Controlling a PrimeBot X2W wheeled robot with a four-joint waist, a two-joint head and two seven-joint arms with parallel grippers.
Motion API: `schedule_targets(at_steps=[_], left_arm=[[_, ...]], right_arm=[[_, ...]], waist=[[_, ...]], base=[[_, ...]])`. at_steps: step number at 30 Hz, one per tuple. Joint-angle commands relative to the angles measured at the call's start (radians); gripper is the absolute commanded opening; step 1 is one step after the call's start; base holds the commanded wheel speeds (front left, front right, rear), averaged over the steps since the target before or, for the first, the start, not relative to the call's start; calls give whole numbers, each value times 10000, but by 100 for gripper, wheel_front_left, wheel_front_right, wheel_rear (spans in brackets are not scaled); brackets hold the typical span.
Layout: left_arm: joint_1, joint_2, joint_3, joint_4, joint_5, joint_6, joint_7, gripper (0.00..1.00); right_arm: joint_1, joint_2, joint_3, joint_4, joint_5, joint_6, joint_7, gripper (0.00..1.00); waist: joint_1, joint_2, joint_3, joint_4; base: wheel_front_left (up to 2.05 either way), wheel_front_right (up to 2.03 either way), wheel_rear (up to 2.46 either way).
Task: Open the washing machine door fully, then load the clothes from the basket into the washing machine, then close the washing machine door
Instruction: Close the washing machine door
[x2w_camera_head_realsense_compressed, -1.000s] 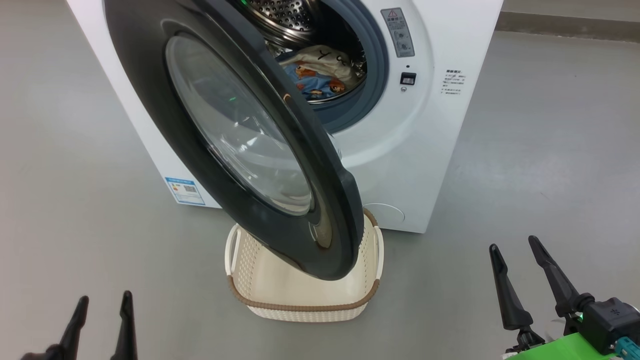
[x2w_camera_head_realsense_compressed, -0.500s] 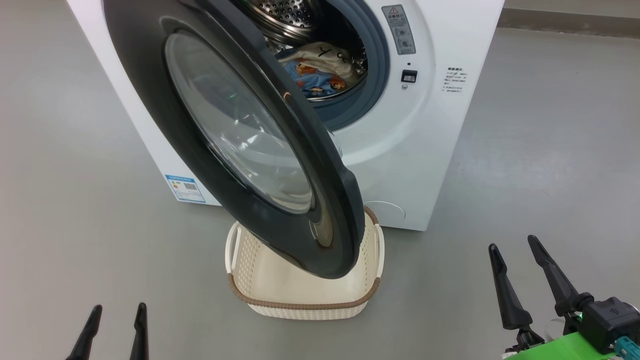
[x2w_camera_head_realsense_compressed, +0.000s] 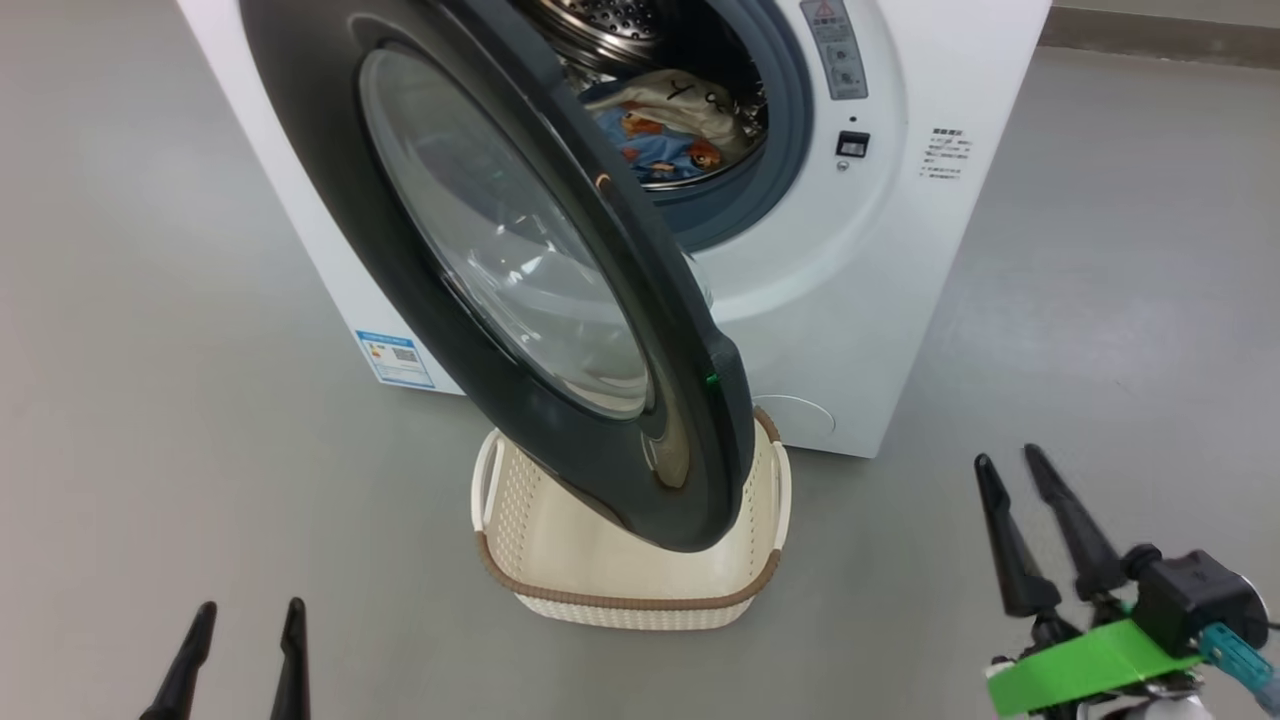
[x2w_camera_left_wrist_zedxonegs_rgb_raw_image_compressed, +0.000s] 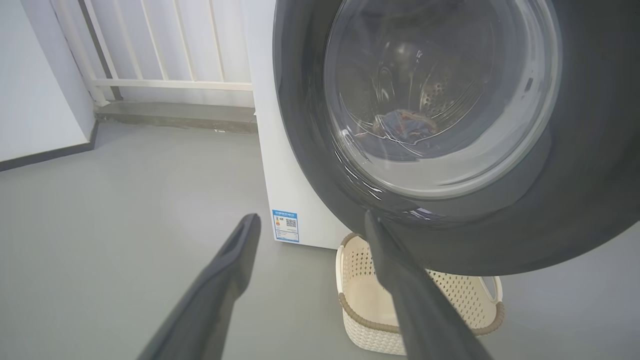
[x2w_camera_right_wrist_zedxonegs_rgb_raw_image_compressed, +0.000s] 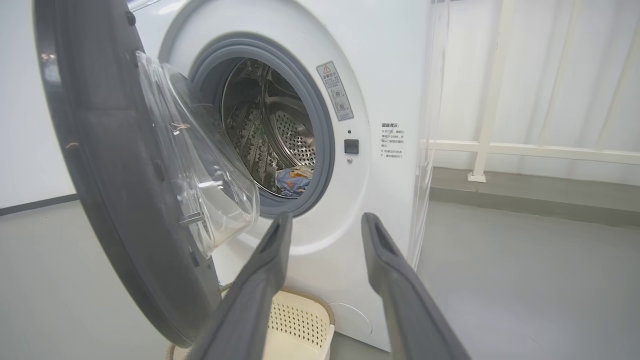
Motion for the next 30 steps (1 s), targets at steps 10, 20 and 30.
schedule_targets(at_steps=[10,20,30], left_arm=[[-344,53,147,-350,-12,8,-91,100],[-209,22,191,-526,95,8,-91,100],[-49,-68,183,-568,132,8,-91,100]], right_arm=[[-2073,12,590,101,288,44,-80,0],[-3503,102,1438,-1867,772,44,-80,0],[-3595,360,4005,-2883,1292,44,-80,0]], waist=[[-1,0,-293,485],[-1,0,-423,698],[-1,0,-523,855]], base=[[0,0,0],[0,0,0],[0,0,0]])
